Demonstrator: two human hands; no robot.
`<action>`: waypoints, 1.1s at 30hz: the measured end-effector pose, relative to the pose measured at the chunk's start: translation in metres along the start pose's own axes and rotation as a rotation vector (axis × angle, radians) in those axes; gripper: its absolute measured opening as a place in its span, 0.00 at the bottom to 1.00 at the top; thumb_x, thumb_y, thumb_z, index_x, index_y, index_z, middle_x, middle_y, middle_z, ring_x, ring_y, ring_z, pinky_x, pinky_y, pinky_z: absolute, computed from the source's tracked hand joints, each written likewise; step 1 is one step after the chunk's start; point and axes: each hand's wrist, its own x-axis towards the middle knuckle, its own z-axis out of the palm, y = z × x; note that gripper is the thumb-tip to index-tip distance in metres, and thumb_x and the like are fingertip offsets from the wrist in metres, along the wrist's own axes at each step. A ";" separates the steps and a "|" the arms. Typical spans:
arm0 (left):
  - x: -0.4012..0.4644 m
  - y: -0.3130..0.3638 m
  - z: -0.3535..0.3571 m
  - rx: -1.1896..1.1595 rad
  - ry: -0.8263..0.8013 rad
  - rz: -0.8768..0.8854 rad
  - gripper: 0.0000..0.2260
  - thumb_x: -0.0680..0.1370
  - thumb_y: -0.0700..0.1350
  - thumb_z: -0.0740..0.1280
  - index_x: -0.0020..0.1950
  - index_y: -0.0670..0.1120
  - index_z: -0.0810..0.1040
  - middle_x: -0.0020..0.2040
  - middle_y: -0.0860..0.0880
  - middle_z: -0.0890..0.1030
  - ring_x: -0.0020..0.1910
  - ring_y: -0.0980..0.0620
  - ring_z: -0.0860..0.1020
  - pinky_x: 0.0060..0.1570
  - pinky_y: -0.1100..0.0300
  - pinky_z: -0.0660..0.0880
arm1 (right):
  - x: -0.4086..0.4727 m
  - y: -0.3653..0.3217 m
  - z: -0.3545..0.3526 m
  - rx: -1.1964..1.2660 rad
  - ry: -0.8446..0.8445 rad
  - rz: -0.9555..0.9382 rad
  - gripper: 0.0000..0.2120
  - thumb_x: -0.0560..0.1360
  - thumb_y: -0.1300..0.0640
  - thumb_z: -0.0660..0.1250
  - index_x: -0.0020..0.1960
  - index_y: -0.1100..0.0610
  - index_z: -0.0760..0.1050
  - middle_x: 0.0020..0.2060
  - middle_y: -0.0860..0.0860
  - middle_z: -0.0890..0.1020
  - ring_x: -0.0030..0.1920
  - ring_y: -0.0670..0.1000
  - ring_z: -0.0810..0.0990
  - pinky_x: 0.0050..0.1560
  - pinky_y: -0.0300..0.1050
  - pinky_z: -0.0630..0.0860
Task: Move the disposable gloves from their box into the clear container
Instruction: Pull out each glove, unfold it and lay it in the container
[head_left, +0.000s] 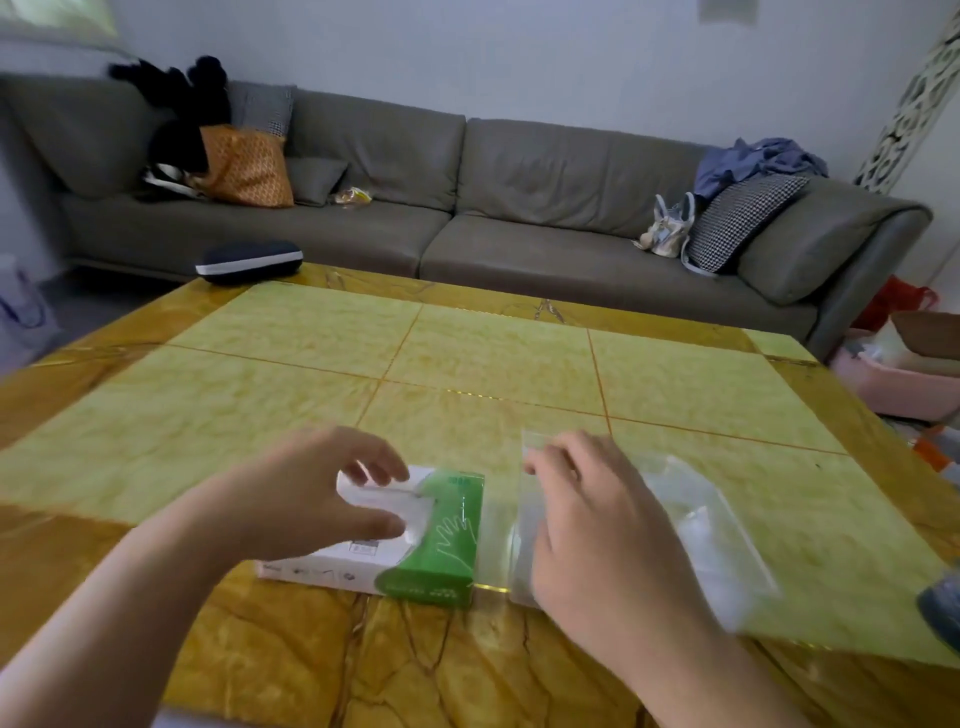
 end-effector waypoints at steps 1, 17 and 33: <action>-0.001 -0.005 0.002 0.025 -0.018 -0.021 0.13 0.73 0.60 0.76 0.55 0.63 0.81 0.51 0.66 0.81 0.52 0.69 0.77 0.55 0.66 0.76 | -0.002 -0.013 0.004 0.033 -0.029 -0.097 0.21 0.72 0.68 0.63 0.64 0.57 0.75 0.56 0.49 0.75 0.57 0.51 0.73 0.60 0.47 0.77; 0.002 0.021 0.006 -0.799 0.594 0.032 0.11 0.84 0.44 0.65 0.44 0.43 0.82 0.31 0.55 0.82 0.27 0.55 0.71 0.30 0.65 0.70 | -0.003 -0.053 0.052 0.164 -0.303 -0.259 0.31 0.76 0.65 0.64 0.77 0.52 0.62 0.68 0.47 0.63 0.69 0.52 0.60 0.72 0.45 0.63; -0.005 0.078 0.032 -1.177 0.098 0.194 0.20 0.85 0.46 0.59 0.52 0.29 0.80 0.48 0.36 0.86 0.46 0.35 0.83 0.50 0.46 0.80 | 0.011 0.004 -0.024 1.270 0.080 0.394 0.16 0.78 0.43 0.72 0.47 0.57 0.83 0.42 0.56 0.86 0.46 0.57 0.85 0.48 0.46 0.79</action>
